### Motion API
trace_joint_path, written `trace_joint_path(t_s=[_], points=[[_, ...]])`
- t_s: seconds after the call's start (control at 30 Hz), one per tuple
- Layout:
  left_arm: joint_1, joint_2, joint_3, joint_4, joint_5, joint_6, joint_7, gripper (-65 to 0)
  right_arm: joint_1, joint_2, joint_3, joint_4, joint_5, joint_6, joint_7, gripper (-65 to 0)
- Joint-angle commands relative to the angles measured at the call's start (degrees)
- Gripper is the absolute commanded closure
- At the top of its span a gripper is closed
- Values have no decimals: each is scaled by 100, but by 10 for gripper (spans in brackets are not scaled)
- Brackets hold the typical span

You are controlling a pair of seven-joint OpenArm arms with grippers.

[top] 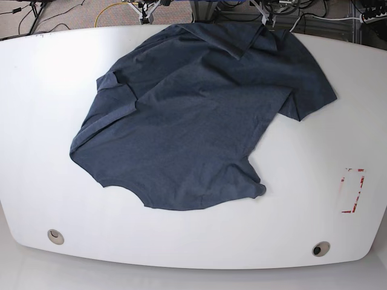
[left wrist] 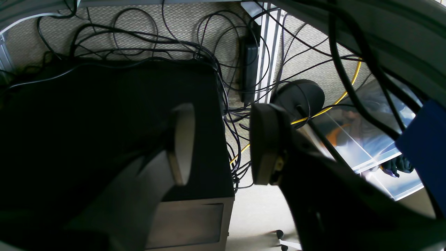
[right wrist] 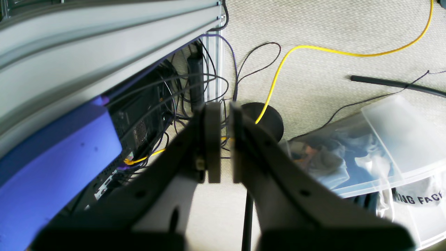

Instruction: Layout the t-shirt on the table in an organized manner, then fold the t-shirt properly

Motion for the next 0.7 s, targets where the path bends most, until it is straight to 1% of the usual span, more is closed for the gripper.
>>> trace_joint_path(t_s=[0.0,0.67], points=[[67,23,14,7,7,43,-65,-247,-36,-3,16,8,-3,79,-85,-38],[154,43,1,62,2,47,-48,-247,-26,4,2,-1,8,53,-78,-39]])
